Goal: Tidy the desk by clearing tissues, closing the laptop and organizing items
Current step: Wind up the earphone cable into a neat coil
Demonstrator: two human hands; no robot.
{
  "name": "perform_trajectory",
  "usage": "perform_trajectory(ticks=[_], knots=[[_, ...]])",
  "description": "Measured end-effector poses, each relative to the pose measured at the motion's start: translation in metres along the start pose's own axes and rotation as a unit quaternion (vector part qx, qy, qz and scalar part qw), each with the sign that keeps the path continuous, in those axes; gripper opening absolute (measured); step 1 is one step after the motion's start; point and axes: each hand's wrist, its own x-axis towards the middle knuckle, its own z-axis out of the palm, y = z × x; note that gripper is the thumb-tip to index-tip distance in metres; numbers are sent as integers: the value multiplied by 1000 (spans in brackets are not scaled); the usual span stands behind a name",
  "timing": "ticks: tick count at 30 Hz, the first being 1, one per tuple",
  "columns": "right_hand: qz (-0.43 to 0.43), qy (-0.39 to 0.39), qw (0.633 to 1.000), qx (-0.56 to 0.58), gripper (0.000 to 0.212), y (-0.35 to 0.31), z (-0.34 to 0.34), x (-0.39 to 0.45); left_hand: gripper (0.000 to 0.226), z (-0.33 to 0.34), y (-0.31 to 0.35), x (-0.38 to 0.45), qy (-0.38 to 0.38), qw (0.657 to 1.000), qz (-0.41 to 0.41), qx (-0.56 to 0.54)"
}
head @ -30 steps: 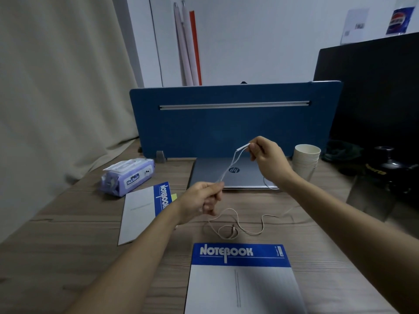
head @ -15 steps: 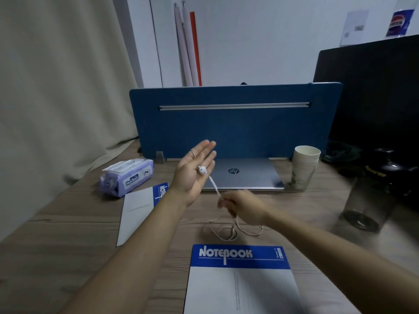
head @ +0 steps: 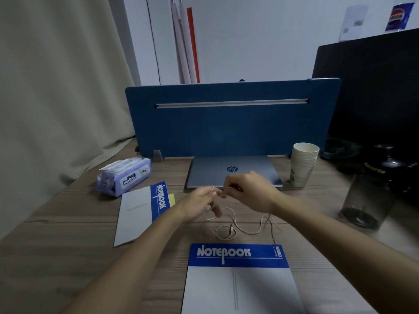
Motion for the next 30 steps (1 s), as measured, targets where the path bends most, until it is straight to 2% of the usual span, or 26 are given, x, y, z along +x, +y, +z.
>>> perform_trajectory(ticks=[3,5,7,11,14,18,20,23,25,30], knots=[[5,15,999,42,10,8,-6,5,50,0,2,-1,-10,1000,-5,-26],[2,26,997,66,8,10,-6,8,68,1,7,0,-43,997,-19,-56],[0,38,996,75,9,11,-6,12,77,2,13,-1,-92,988,-39,-117],[-3,47,994,97,9,13,-5,17,78,1,25,-6,-200,938,-40,-281],[34,41,991,123,13,16,2,16,85,-4,28,-6,-219,883,7,-414],[75,-26,989,126,29,20,14,6,95,-12,28,-1,-191,805,62,-559],[68,-49,989,118,37,17,19,2,98,-16,29,1,-169,789,74,-586],[72,-70,988,121,27,13,28,0,103,-16,25,4,-120,772,78,-619],[76,-90,986,120,23,11,33,0,101,-16,21,5,-65,769,82,-630],[71,-172,976,113,24,11,37,-5,92,-22,11,6,72,799,66,-593]])
